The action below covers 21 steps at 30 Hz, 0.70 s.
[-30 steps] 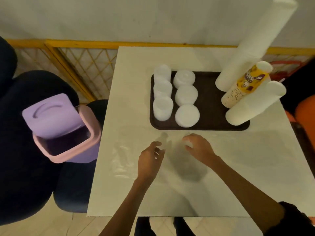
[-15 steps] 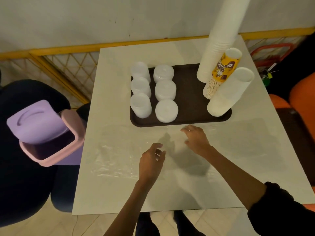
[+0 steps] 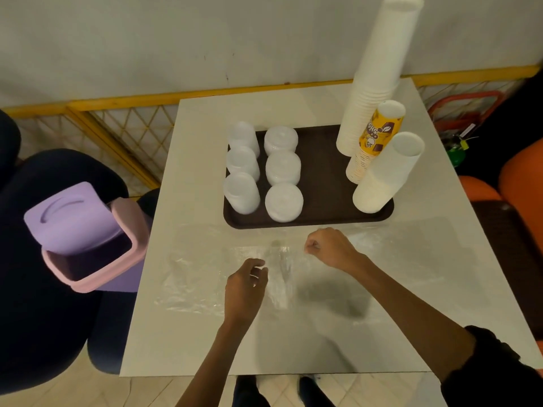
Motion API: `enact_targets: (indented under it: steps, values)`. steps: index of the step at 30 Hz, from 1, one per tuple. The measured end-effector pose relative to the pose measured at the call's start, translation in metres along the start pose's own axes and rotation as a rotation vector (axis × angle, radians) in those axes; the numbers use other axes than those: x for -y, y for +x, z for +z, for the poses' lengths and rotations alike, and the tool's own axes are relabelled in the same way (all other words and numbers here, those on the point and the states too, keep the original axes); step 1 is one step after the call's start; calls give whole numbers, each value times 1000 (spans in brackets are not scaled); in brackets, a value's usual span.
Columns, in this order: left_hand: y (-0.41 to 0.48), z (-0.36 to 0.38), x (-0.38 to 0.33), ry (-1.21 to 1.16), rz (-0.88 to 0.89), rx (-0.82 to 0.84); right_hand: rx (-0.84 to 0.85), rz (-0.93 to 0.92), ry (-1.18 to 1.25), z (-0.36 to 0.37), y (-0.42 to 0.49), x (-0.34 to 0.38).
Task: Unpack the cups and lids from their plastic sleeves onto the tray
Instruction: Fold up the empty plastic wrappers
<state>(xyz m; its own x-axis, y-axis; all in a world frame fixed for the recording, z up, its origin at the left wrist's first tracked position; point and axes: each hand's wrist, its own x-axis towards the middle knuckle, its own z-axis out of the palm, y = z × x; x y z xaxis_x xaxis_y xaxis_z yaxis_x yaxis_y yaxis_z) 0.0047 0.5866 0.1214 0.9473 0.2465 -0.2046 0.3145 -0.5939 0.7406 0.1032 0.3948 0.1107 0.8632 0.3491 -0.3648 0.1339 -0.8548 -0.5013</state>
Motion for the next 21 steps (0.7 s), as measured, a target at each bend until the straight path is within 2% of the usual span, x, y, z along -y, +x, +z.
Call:
enact_targets:
  steps: [4,12,16,21]
  values:
    - [5,-5,-10,-51,25,-96,73,-54,201,-25,-10,17]
    - [9,-26,-51,-70,188,-233,66,-152,512,-79,-35,49]
    - [8,-42,-70,-157,242,-281,-30,-170,659,-108,-52,62]
    - [0,-69,-104,-398,218,-375,-231,-147,986,-137,-72,80]
